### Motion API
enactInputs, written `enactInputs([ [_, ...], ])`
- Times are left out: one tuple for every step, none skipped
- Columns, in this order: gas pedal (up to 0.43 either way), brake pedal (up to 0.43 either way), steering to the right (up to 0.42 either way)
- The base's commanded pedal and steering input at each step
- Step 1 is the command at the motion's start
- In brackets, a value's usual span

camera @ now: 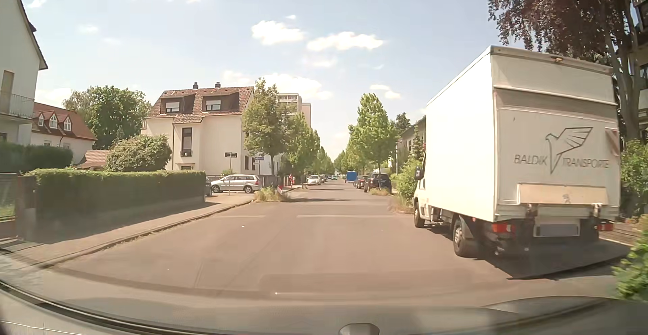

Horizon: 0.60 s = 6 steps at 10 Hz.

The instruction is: Follow the waypoints while adhering to traffic rules and regulations

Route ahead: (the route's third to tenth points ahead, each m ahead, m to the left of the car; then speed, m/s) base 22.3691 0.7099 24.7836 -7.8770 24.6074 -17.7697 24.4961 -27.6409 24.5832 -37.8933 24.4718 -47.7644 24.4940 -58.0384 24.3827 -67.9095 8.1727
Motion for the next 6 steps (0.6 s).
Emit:
enactInputs([
  [0.000,0.171,-0.002],
  [0.000,0.171,-0.001],
  [0.000,0.183,0.004],
  [0.000,0.183,0.009],
  [0.000,0.183,0.010],
  [0.000,0.183,0.011],
])
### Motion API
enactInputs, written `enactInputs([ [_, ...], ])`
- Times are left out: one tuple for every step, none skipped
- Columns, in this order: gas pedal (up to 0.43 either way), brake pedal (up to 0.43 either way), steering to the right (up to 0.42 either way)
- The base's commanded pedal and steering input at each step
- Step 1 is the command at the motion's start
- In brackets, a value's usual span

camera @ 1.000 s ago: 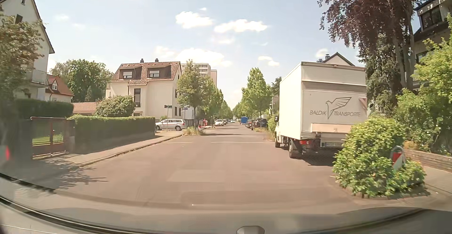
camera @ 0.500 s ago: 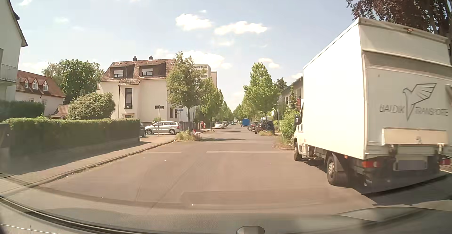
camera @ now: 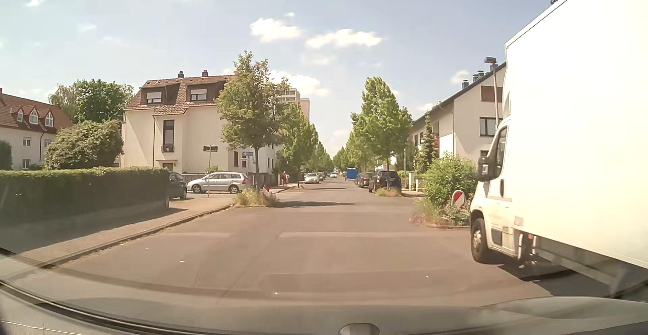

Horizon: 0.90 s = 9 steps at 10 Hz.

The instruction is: Follow the waypoints while adhering to traffic rules and regulations

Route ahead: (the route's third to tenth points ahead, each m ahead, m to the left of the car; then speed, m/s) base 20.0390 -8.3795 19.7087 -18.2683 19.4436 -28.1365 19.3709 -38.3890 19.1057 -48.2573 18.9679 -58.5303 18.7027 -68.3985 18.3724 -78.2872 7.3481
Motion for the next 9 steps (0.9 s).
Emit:
enactInputs([
  [0.000,0.183,0.013],
  [0.000,0.189,0.014],
  [0.000,0.195,0.014],
  [0.000,0.189,0.014],
  [0.000,0.195,0.015],
  [0.000,0.195,0.017],
  [0.000,0.195,0.018],
  [0.000,0.195,0.022],
  [0.000,0.195,0.030],
])
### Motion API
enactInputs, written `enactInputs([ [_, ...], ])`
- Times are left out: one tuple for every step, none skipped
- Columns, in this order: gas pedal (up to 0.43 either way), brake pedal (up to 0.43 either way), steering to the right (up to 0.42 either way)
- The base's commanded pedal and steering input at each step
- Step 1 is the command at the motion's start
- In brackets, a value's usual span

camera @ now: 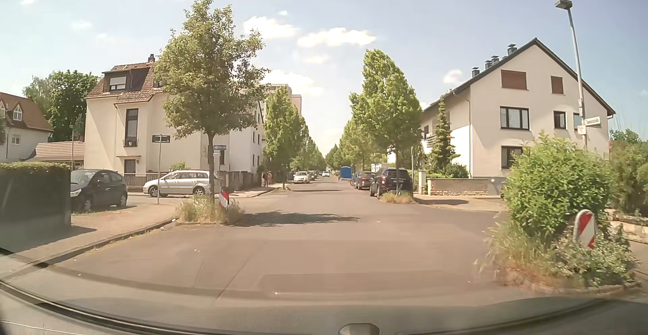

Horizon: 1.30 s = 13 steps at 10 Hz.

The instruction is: Follow the waypoints while adhering to traffic rules and regulations

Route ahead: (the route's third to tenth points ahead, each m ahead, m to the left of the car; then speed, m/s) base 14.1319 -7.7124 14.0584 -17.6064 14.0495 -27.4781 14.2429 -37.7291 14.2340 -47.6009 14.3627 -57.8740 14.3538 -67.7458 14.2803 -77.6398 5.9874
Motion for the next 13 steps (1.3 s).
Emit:
enactInputs([
  [0.000,0.201,0.043],
  [0.000,0.207,0.054],
  [0.000,0.207,0.071],
  [0.000,0.213,0.087],
  [0.000,0.220,0.105],
  [0.000,0.220,0.124],
  [0.000,0.220,0.156],
  [0.000,0.220,0.187],
  [0.000,0.220,0.217],
  [0.000,0.226,0.255],
  [0.000,0.213,0.283],
  [0.000,0.195,0.304],
  [0.000,0.152,0.333],
])
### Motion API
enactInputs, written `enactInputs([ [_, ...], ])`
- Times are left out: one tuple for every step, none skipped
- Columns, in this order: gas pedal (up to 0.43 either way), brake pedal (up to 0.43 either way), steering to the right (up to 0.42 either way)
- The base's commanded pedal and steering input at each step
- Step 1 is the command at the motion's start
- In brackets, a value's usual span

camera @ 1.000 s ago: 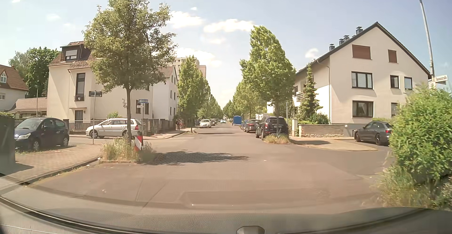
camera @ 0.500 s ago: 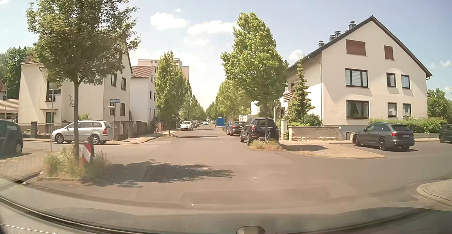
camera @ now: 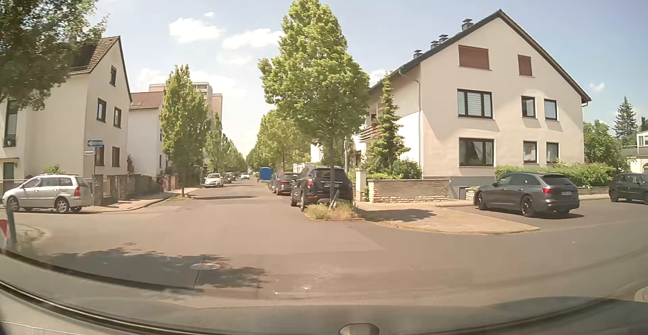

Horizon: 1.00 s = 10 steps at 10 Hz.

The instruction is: Follow the waypoints while adhering to traffic rules and regulations

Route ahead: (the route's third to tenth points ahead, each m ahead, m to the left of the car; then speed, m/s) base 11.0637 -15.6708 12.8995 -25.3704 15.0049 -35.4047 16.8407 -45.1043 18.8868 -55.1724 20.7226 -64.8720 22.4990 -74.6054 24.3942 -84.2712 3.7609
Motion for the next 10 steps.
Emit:
enactInputs([
  [0.000,0.000,0.364],
  [0.000,0.000,0.393],
  [0.000,0.000,0.425],
  [0.000,0.000,0.446],
  [0.000,0.000,0.474],
  [0.000,0.000,0.494],
  [0.000,0.000,0.503],
  [0.047,0.000,0.504],
  [0.079,0.000,0.508],
  [0.118,0.000,0.528],
])
